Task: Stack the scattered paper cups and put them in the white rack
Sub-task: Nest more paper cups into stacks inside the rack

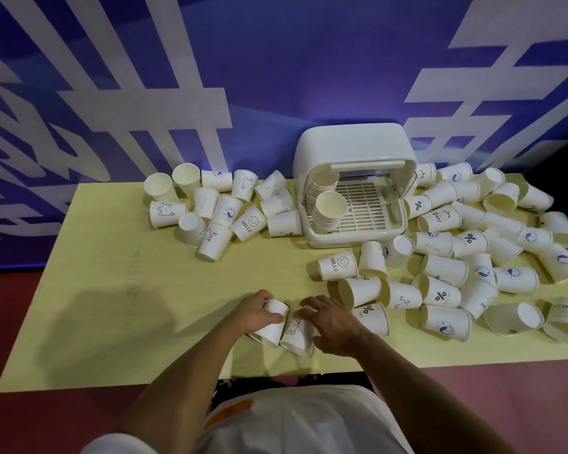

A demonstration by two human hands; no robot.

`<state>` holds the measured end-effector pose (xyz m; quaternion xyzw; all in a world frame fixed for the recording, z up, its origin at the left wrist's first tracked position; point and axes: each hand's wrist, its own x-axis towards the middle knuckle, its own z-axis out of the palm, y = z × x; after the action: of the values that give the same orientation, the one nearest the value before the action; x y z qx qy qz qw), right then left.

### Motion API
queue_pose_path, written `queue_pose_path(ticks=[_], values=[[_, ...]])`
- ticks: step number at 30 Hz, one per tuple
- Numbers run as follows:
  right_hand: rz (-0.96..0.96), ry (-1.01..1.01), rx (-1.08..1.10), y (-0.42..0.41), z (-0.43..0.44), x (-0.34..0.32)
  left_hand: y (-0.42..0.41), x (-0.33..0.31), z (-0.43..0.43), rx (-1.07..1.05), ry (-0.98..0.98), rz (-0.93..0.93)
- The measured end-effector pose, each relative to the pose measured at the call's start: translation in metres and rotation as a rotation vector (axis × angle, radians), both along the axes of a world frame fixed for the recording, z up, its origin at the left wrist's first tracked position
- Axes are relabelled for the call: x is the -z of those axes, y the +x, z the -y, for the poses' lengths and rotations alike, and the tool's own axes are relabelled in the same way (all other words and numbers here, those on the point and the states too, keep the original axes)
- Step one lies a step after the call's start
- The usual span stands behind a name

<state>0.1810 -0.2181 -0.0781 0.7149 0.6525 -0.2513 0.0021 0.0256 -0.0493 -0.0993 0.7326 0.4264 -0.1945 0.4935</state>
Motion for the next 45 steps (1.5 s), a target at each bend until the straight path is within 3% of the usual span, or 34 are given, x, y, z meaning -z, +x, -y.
queue_pose_path(ticks=[16,29,35,42,45], values=[[0.097,0.005,-0.045,-0.012,-0.023,0.013,-0.005,-0.012,-0.022,-0.101,0.086,0.024],[0.017,0.099,0.039,-0.015,-0.026,0.017,-0.001,-0.023,-0.04,-0.235,0.085,0.082],[-0.047,0.297,0.263,0.019,-0.036,-0.004,0.013,-0.048,-0.067,-0.394,0.138,0.154],[-0.512,0.471,0.779,0.068,-0.063,-0.051,0.042,-0.08,-0.082,-0.451,0.119,0.259],[-0.604,0.617,0.913,0.092,-0.075,-0.074,0.052,-0.085,-0.081,-0.469,0.079,0.295]])
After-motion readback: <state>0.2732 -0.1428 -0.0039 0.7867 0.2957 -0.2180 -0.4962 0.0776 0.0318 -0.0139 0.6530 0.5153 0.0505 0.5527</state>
